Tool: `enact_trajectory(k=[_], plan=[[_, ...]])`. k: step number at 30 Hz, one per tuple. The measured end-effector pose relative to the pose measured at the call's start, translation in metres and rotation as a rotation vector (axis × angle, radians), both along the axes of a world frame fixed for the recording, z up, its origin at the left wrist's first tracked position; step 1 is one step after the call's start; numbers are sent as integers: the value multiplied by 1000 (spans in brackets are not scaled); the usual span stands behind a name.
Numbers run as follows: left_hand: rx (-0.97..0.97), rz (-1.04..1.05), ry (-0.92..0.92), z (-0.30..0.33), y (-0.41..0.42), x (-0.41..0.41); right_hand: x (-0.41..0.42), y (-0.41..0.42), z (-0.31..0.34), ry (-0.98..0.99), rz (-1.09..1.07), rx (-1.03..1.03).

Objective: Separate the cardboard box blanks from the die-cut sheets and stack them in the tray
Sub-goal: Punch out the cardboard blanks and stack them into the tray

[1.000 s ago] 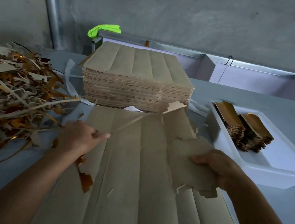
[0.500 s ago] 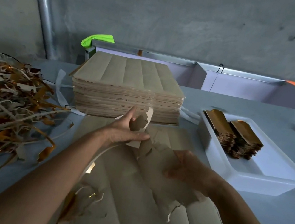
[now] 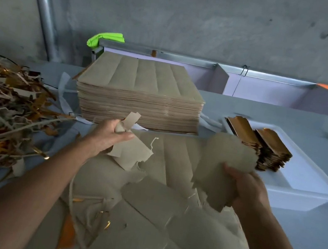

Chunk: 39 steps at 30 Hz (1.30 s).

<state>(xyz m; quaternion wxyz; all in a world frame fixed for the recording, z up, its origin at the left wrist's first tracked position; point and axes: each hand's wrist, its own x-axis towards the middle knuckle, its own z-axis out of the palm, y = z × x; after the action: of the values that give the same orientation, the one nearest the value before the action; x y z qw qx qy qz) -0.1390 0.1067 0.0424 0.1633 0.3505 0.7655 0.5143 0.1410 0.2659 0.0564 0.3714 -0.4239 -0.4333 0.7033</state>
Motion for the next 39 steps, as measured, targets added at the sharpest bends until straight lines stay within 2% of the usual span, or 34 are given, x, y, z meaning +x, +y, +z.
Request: enact_trajectory(k=[4, 9, 11, 13, 15, 16, 17, 18, 19, 20, 21, 22, 24, 25, 26, 29, 33, 36, 39], plan=[[13, 14, -12, -3, 0, -1, 11, 5, 11, 197, -144, 44], [2, 10, 36, -9, -2, -6, 24, 5, 18, 350, -190, 25], [-24, 20, 133, -12, 1, -3, 24, 3, 18, 388, -178, -21], [-133, 24, 241, -10, 6, 2, 22, 0, 18, 416, -155, -55], [-386, 62, 438, -5, 12, 7, 19, -1, 19, 444, -147, -80], [-503, 147, 563, 0, 14, 14, 18, -1, 20, 445, -142, -92], [-538, 243, 698, 5, 15, 25, 17, -2, 20, 441, -136, -99], [-463, 293, 817, 11, 16, 42, 15, -2, 20, 432, -132, -102], [-294, 271, 903, 14, 18, 61, 12, -4, 20, 424, -128, -104], [-103, 178, 913, 12, 22, 83, 9, -7, 20, 417, -121, -106], [36, 23, 790, 11, 24, 105, 6, -9, 20, 412, -111, -108], [82, -164, 541, 9, 28, 127, 2, -11, 20, 411, -103, -113], [21, -483, -44, 1, 33, 164, -2, -15, 19, 419, -96, -126], [0, -568, -239, -5, 34, 174, -2, -16, 19, 416, -105, -122], [-11, -607, -324, -12, 34, 180, 0, -15, 18, 405, -125, -105], [14, -596, -279, -25, 25, 182, 8, -12, 15, 376, -187, -43], [37, -681, 10, -17, 6, 172, 16, -4, 10, 380, -262, -101], [13, -771, 137, -9, -7, 165, 22, 3, 9, 346, -284, -169], [8, -676, 167, -8, -10, 155, 21, 2, -1, 230, -215, -226]])
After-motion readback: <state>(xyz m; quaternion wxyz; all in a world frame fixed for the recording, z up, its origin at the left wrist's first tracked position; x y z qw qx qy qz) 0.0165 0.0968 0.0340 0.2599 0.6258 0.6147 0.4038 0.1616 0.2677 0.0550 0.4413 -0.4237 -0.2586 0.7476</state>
